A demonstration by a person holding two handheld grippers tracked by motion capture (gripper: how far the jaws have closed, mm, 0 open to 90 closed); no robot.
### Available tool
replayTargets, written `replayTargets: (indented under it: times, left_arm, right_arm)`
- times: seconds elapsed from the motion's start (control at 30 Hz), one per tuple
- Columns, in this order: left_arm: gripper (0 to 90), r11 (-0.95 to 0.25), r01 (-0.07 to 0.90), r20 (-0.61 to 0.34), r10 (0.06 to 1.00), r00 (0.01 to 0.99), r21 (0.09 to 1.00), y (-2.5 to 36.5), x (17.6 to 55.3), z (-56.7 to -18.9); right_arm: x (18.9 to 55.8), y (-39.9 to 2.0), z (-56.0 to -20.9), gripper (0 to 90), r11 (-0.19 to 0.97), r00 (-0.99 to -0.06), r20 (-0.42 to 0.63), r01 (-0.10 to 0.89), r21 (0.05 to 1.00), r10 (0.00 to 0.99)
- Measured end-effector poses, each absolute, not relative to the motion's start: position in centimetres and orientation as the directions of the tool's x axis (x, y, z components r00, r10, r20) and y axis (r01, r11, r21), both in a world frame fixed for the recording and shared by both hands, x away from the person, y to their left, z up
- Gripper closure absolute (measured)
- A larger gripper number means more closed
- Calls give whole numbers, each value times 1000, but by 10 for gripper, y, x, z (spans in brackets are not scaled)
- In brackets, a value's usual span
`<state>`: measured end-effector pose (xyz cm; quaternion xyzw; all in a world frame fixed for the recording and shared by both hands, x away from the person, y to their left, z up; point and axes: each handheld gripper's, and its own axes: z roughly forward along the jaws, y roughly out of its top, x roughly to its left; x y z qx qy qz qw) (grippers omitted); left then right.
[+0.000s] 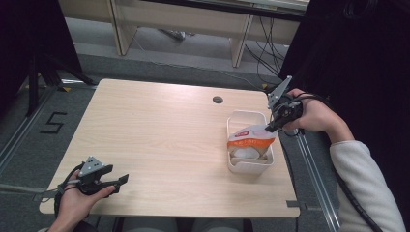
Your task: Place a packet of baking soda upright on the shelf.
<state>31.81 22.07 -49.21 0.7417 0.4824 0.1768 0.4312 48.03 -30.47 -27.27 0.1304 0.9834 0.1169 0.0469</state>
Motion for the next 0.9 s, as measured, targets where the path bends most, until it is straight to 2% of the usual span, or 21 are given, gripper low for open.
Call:
replayTargets:
  times: [0.37, 0.47, 0.57, 0.77, 0.83, 0.87, 0.9]
  left_arm:
    - [276, -161, 564, -154, 870, 468, 810, 221, 318, -492]
    - [276, -162, 564, -154, 869, 471, 810, 220, 318, -492]
    - [276, -154, 568, -162, 869, 467, 808, 220, 318, -492]
    - [276, -159, 565, -156, 870, 468, 810, 221, 318, -492]
    - [276, -160, 564, -156, 868, 471, 810, 221, 318, -492]
    - [275, -161, 564, -156, 868, 472, 810, 221, 318, -492]
    - [275, -161, 564, -156, 868, 472, 810, 221, 318, -492]
  right_arm:
    - [480, -310, -278, 896, 938, -954, -63, 275, 209, 293]
    - [477, -307, -274, 765, 933, -955, -63, 266, 243, 289]
    - [470, -300, -271, 693, 928, -959, -55, 252, 276, 276]
    - [465, -282, -265, 654, 924, -964, -83, 216, 315, 254]
    - [465, -274, -264, 634, 931, -971, -102, 173, 322, 216]
    - [462, -269, -263, 630, 924, -962, -104, 208, 322, 252]
    - [464, -266, -263, 627, 930, -973, -103, 165, 328, 209]
